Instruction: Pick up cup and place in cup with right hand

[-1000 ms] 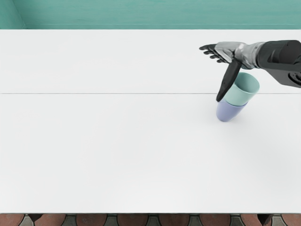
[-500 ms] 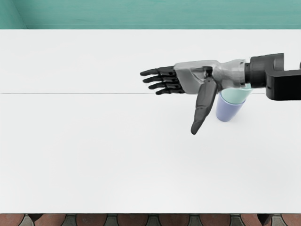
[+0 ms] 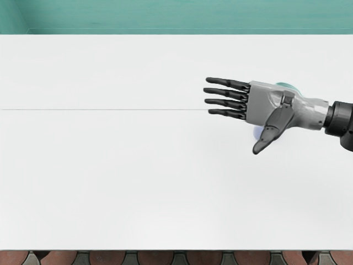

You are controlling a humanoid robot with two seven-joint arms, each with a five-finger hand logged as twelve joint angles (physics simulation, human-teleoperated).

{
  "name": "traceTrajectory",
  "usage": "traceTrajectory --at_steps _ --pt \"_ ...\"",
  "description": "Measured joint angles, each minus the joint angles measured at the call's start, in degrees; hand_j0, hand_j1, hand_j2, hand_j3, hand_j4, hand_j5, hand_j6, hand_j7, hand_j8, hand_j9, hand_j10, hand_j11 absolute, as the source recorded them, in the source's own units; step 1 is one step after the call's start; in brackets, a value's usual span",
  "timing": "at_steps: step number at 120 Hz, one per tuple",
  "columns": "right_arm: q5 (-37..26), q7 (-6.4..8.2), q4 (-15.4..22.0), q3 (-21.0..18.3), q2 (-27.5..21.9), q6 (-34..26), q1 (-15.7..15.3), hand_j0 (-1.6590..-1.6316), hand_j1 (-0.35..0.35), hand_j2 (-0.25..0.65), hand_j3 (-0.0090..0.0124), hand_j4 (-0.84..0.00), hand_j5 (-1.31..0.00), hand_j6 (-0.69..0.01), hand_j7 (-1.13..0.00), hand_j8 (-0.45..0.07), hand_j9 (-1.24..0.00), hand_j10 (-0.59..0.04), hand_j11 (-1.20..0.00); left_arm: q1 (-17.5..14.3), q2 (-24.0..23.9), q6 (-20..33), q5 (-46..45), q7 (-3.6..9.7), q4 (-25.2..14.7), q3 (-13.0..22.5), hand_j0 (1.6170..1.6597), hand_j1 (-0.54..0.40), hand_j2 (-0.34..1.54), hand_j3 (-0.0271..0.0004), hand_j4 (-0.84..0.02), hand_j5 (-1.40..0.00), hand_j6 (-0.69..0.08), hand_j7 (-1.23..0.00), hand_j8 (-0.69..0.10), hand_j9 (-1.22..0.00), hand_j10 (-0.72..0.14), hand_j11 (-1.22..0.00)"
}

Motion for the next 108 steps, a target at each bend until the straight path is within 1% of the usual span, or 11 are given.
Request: traceTrajectory --at_steps 30,50,77,94,108 --pt "3.4 0.08 0.0 0.3 -6.1 0.0 -0.5 -1.6581 -0.349 0.001 0.0000 0.000 0.00 0.001 0.00 0.001 0.00 0.001 0.00 0.0 0.0 0.0 0.0 0.00 0.0 0.0 1.6581 0.349 0.00 -0.0001 0.000 0.00 0.000 0.00 0.000 0.00 0.000 0.00" --pt "6.3 0.14 0.0 0.2 -11.5 0.0 -0.8 -1.6581 -0.349 0.002 0.0000 0.000 0.00 0.002 0.00 0.002 0.00 0.001 0.00 0.0 0.0 0.0 0.0 0.00 0.0 0.0 1.6581 0.349 0.00 -0.0001 0.000 0.00 0.000 0.00 0.000 0.00 0.000 0.00" --pt "8.5 0.20 -0.1 -0.1 -17.7 0.0 -1.0 -1.6580 -0.349 0.002 0.0000 0.000 0.00 0.003 0.00 0.002 0.00 0.002 0.00 0.2 0.0 0.0 0.0 0.00 0.0 -0.1 1.6581 0.349 0.00 -0.0002 0.000 0.00 0.000 0.00 0.000 0.00 0.000 0.00" --pt "9.0 0.23 -0.1 -0.3 -20.4 0.0 -1.1 -1.6580 -0.349 0.002 0.0000 0.000 0.00 0.004 0.00 0.003 0.00 0.002 0.00 0.3 0.0 0.0 -0.1 0.00 0.0 -0.1 1.6581 0.349 0.00 -0.0002 0.000 0.00 0.000 0.00 0.000 0.00 0.000 0.00" --pt "9.1 0.24 -0.1 -0.4 -21.4 0.0 -1.2 -1.6580 -0.349 0.002 0.0000 0.000 0.00 0.004 0.00 0.003 0.00 0.002 0.00 0.3 0.0 0.0 -0.1 0.00 0.0 -0.1 1.6581 0.349 0.00 -0.0002 0.000 0.00 0.000 0.00 0.000 0.00 0.000 0.00"
